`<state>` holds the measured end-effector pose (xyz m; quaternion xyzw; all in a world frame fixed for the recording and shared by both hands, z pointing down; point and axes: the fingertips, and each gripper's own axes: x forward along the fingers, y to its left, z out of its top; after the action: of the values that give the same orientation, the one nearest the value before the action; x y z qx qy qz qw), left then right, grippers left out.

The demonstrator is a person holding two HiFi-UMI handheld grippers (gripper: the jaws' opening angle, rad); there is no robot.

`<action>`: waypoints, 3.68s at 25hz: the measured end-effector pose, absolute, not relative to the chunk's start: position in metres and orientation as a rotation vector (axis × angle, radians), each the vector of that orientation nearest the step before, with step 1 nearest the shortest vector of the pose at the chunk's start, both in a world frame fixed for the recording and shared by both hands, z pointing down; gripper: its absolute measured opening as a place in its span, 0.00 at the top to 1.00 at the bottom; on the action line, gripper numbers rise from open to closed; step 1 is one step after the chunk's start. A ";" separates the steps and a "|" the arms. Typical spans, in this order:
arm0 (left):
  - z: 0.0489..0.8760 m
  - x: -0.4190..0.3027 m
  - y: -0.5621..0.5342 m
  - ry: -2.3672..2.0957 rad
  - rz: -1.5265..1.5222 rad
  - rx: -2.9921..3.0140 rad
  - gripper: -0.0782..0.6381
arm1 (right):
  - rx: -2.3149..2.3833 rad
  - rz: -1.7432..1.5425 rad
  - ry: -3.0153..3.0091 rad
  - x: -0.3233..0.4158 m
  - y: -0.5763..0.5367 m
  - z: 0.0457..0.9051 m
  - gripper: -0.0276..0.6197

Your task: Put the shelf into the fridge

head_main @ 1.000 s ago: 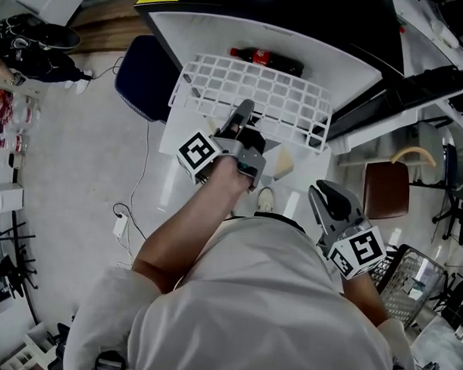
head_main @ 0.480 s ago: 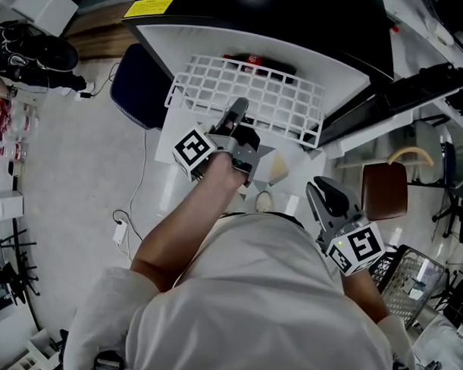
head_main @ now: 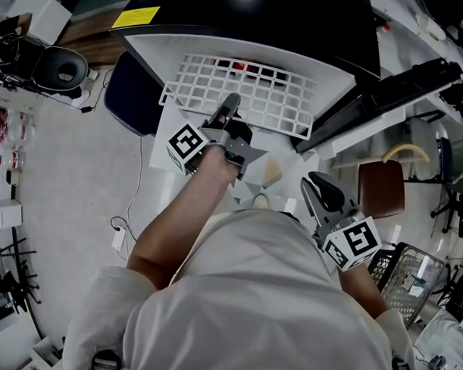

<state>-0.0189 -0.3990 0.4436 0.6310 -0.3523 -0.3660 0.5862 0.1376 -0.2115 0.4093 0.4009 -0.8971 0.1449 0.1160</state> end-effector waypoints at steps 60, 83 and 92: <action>0.442 -0.012 -0.465 -0.934 -0.680 1.696 0.69 | 1.328 0.470 -2.564 0.148 -0.194 0.409 0.84; 0.394 -0.081 -0.230 -0.900 -0.071 2.495 0.83 | 1.388 0.426 -2.575 0.041 -0.100 0.410 0.88; 0.395 -0.104 -0.136 -0.752 0.120 2.646 0.86 | 1.424 0.384 -2.560 0.022 -0.075 0.403 0.91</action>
<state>-0.1045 -0.1356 0.3953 0.9429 -0.2679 0.0427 0.1930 0.0217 -0.0752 0.4026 0.4800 -0.8626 0.1294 0.0935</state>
